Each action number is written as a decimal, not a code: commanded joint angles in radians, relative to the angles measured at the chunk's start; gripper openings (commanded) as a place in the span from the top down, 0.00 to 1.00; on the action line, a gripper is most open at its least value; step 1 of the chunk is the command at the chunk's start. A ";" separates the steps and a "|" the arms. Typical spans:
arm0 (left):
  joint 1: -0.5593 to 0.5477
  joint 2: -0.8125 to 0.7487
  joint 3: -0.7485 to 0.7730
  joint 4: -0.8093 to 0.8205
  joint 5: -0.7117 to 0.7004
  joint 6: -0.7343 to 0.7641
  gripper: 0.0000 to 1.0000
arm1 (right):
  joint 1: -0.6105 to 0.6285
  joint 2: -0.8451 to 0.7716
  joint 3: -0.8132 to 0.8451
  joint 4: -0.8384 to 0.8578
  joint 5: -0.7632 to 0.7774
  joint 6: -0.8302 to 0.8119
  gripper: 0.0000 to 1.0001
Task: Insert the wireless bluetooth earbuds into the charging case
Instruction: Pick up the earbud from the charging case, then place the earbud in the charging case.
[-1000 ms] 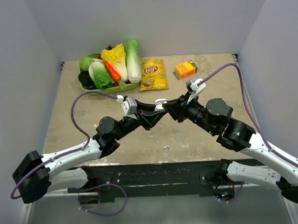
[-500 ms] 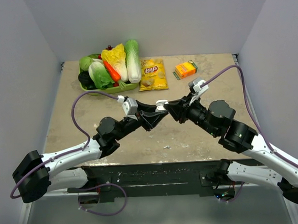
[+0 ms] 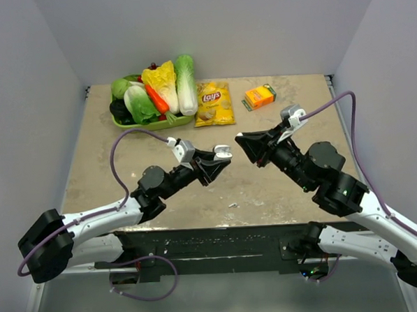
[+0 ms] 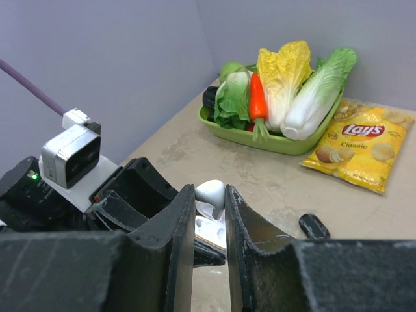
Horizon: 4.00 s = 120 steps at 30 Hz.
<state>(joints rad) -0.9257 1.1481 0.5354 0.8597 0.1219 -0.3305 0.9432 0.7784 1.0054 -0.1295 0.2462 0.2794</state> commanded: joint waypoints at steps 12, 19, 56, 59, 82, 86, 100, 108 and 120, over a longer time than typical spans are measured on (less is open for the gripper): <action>0.002 0.214 -0.180 0.998 0.090 0.081 1.00 | -0.001 0.055 0.025 0.073 -0.214 0.040 1.00; 0.005 0.265 -0.120 1.038 0.111 0.102 1.00 | -0.001 0.041 0.016 0.064 -0.267 0.004 1.00; 0.079 0.170 0.060 1.036 0.245 0.094 1.00 | -0.001 0.055 0.030 0.096 -0.199 -0.034 1.00; 0.077 0.171 0.064 1.036 0.242 0.094 1.00 | -0.001 0.061 0.019 0.097 -0.179 -0.036 1.00; 0.077 0.165 0.058 1.036 0.220 0.081 1.00 | -0.001 0.110 -0.016 0.125 -0.128 -0.016 1.00; 0.077 0.164 0.057 1.036 0.217 0.081 1.00 | -0.001 0.110 -0.021 0.123 -0.136 -0.013 1.00; 0.077 0.162 0.055 1.029 0.206 0.087 1.00 | -0.001 0.101 -0.028 0.105 -0.133 0.012 0.66; 0.076 0.159 0.040 1.035 0.199 0.088 1.00 | -0.001 0.085 -0.001 0.088 -0.078 0.034 0.51; 0.079 0.159 0.005 1.000 0.148 0.076 1.00 | -0.001 0.028 0.081 0.001 0.022 0.034 0.39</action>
<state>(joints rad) -0.8516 1.3273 0.5453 1.2705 0.2981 -0.2489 0.9424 0.8154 1.0191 -0.1131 0.1974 0.3149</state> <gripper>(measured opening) 0.342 0.605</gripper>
